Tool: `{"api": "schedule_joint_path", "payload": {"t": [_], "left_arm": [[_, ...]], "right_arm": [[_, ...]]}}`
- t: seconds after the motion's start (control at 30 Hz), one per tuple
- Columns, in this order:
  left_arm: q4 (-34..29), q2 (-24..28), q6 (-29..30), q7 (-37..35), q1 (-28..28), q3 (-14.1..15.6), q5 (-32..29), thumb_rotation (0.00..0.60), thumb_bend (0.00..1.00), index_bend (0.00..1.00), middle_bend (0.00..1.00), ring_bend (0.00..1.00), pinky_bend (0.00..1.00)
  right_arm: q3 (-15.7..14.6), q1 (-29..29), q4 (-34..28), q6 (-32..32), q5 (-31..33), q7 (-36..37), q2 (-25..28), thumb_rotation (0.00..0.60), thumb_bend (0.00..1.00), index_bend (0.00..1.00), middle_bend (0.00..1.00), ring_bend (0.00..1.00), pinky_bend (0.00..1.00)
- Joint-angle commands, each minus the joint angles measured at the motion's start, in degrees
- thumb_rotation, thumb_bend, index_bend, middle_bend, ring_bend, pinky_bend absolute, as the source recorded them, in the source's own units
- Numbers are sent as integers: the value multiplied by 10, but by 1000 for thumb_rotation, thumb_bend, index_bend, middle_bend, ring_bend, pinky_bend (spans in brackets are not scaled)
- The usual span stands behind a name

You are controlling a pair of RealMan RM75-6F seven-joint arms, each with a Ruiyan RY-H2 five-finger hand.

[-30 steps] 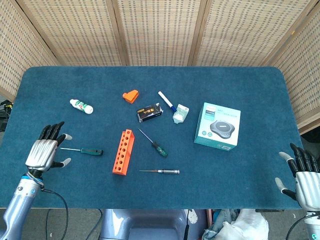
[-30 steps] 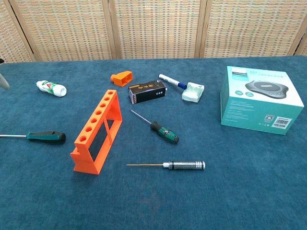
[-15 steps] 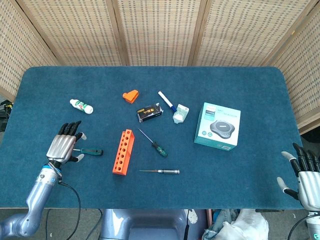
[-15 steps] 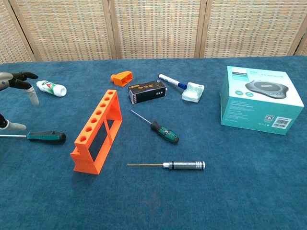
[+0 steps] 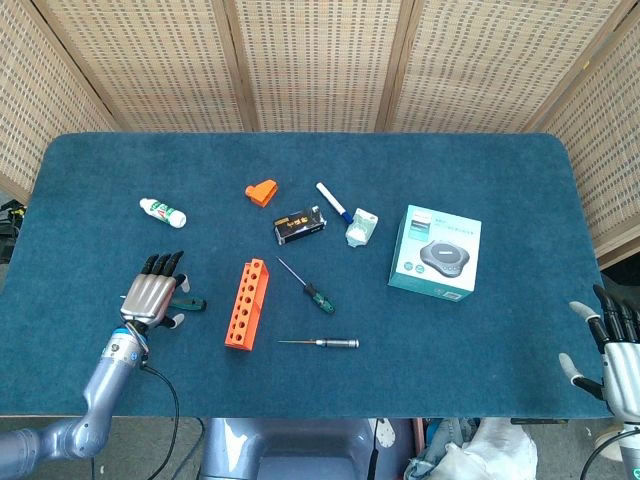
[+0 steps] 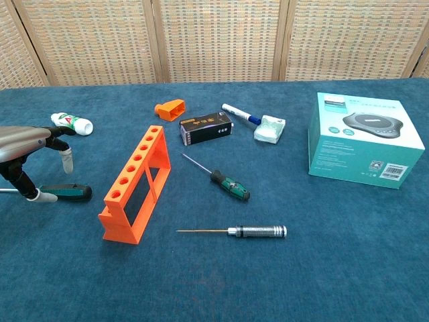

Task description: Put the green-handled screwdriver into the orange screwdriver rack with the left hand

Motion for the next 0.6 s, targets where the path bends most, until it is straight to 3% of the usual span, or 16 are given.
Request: {"api": "schedule_joint_path", "payload": {"t": [0.03, 0.6], "left_arm": [[8, -4, 0, 4, -4, 3, -7, 600, 220, 421, 0, 0, 0], [46, -47, 3, 33, -32, 11, -44, 600, 227, 447, 0, 0, 0]], "right_arm": [[0, 0, 0, 0, 0, 1, 0, 600, 258, 174, 0, 0, 0], [0, 0, 1, 1, -1, 4, 0, 600, 258, 174, 0, 0, 0]]}}
